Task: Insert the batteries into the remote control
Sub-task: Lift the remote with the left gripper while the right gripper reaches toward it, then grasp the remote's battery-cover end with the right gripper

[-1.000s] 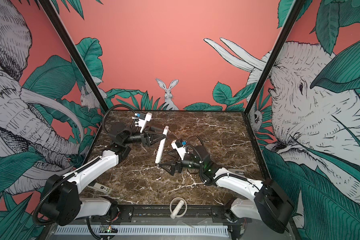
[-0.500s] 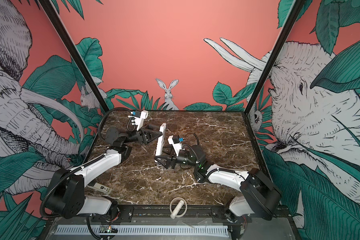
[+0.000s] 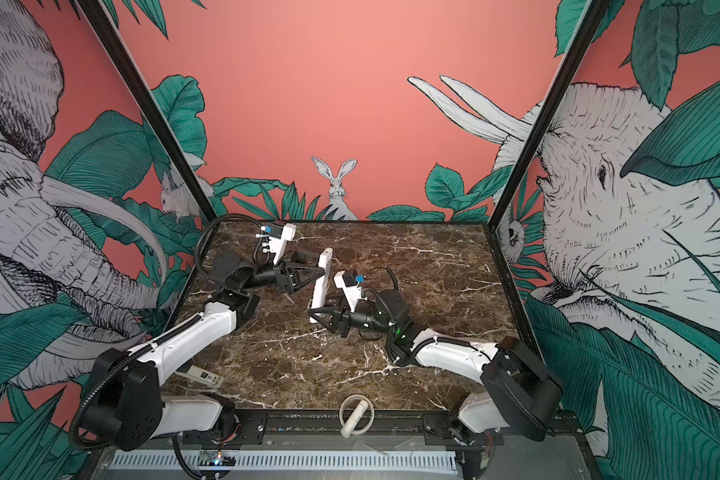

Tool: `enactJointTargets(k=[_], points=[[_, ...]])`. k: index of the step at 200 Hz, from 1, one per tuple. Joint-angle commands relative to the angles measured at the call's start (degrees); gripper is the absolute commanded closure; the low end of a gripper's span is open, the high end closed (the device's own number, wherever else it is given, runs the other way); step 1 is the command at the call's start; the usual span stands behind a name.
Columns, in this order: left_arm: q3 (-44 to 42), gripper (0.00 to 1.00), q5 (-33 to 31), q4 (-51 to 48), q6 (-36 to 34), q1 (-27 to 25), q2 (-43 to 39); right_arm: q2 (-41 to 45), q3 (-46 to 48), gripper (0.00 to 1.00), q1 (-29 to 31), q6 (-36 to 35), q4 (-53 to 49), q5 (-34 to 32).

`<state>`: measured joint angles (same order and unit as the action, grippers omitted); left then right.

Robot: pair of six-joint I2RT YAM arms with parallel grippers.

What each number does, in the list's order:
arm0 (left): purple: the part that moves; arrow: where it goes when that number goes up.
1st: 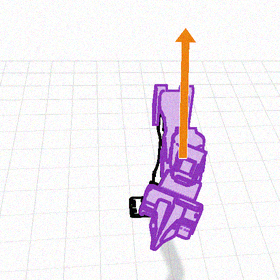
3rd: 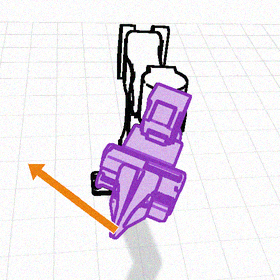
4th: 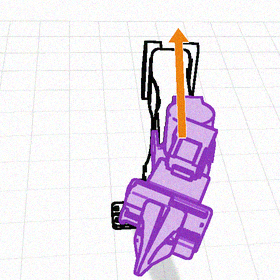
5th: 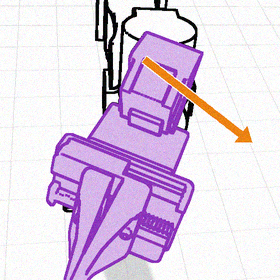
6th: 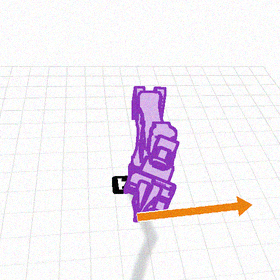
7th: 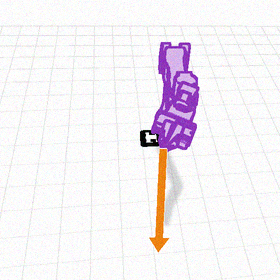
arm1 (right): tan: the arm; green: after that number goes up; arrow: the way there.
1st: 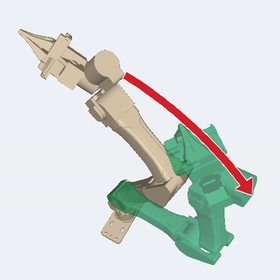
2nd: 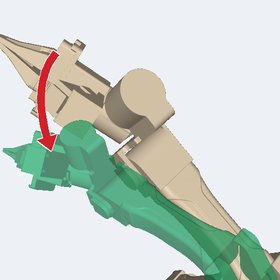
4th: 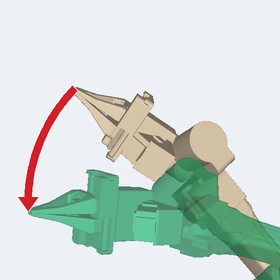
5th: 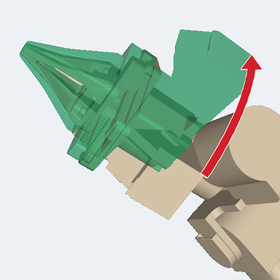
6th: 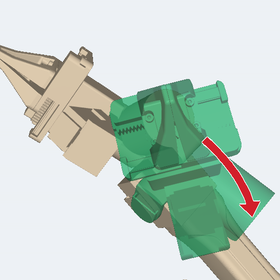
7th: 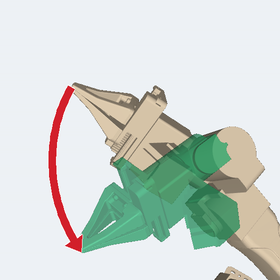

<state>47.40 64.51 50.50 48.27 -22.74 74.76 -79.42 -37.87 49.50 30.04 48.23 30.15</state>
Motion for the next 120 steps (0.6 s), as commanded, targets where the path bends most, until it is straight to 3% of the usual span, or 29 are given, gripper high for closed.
enactJointTargets(k=[1, 31, 55, 71, 100, 120], points=[[1.7, 0.1, -2.8, -17.9, -12.2, 0.5, -3.6, 3.2, -1.5, 0.7, -0.1, -2.4, -3.6, -4.2], [5.2, 0.09, -11.2, -39.5, -25.4, 0.5, -4.7, 5.6, -3.1, 0.7, 0.6, -5.6, -14.5, -9.2], [7.3, 0.15, -14.3, -46.5, -29.0, 0.5, -3.0, 6.6, -6.5, 0.71, 3.1, -10.3, -26.6, -17.3], [8.2, 0.22, -16.3, -49.0, -30.1, 0.4, -2.4, 7.1, -8.2, 0.71, 5.3, -12.9, -31.6, -23.1], [8.5, 0.46, -18.8, -50.2, -30.9, 0.5, -2.0, 7.6, -9.7, 0.73, 8.6, -15.8, -36.3, -32.1], [8.7, 0.56, -18.6, -50.4, -30.8, 0.4, -1.4, 7.7, -9.5, 0.75, 10.3, -17.3, -36.8, -36.7]])
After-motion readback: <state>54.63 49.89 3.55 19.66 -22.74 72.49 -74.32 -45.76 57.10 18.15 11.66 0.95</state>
